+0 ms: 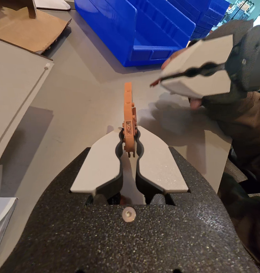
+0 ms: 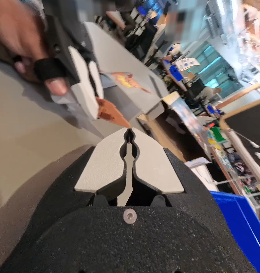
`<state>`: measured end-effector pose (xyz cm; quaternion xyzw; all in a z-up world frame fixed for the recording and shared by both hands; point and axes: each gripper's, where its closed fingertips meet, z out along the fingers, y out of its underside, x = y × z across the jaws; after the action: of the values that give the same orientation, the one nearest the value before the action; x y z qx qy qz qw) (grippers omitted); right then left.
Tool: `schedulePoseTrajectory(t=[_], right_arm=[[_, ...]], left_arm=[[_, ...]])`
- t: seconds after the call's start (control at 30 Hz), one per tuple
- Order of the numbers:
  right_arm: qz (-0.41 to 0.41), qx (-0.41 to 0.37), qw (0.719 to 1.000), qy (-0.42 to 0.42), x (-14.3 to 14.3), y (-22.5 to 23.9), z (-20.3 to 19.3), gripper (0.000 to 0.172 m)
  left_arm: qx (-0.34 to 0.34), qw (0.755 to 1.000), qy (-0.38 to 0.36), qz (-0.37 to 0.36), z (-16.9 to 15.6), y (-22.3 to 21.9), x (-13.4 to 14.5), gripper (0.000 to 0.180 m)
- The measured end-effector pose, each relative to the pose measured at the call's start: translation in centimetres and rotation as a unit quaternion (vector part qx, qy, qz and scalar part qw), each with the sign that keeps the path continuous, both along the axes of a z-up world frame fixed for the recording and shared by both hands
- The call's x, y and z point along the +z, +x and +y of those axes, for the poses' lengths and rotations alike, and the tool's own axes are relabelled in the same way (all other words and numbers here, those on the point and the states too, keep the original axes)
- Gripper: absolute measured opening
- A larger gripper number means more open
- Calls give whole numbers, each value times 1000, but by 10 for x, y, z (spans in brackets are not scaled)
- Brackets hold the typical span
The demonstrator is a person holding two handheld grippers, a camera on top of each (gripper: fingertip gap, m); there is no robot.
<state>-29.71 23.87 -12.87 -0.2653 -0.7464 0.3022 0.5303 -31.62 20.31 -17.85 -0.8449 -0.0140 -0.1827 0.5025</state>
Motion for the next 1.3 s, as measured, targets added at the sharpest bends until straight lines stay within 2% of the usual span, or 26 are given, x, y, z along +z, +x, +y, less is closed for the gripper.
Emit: schedulePoseTrajectory(t=[0.1, 0.2, 0.3, 0.37, 0.47, 0.53, 0.63, 0.73, 0.83, 0.9, 1.0, 1.13, 1.23, 1.3], right_arm=[[77, -74, 994, -16, 32, 4, 36, 0], [145, -223, 963, -42, 60, 18, 105, 0], [138, -369, 916, -80, 52, 37, 179, 2], [116, -424, 891, -112, 37, 45, 209, 12], [100, -453, 873, -146, 24, 52, 226, 17], [109, -455, 871, -153, 28, 53, 224, 19], [144, -375, 903, -156, 47, 40, 190, 17], [131, -186, 961, -160, 54, 14, 110, 9], [69, -16, 979, -190, 40, 2, 31, 3], [31, 14, 976, -216, 28, -6, 8, 5], [33, 13, 963, -269, 25, -13, 3, 7], [-2, 62, 917, -394, 24, -14, -6, 12], [-33, 111, 883, -454, 25, -12, -19, 16], [-43, 132, 866, -480, 27, -11, -26, 13]], left_arm=[[1, 1000, 3, -4, 0, 0, 1, 14], [0, 1000, 4, -1, 0, 0, 1, 14], [-1, 1000, 3, 4, 0, 1, 1, 14], [-2, 1000, 3, 7, 0, 1, 1, 14], [-2, 1000, 3, 10, 0, 2, 1, 14], [-3, 1000, 5, 9, 0, 2, 1, 14], [-12, 1000, 10, 3, 0, 4, 3, 14], [-27, 999, 17, -10, -2, 7, 5, 14], [-45, 998, 34, -34, -3, 11, 11, 14], [-56, 996, 53, -54, -4, 14, 17, 14], [-67, 991, 85, -82, -5, 16, 28, 14], [-81, 979, 126, -136, -6, 20, 44, 14], [-96, 972, 137, -163, -8, 24, 50, 14], [-101, 971, 138, -167, -9, 26, 50, 14]])
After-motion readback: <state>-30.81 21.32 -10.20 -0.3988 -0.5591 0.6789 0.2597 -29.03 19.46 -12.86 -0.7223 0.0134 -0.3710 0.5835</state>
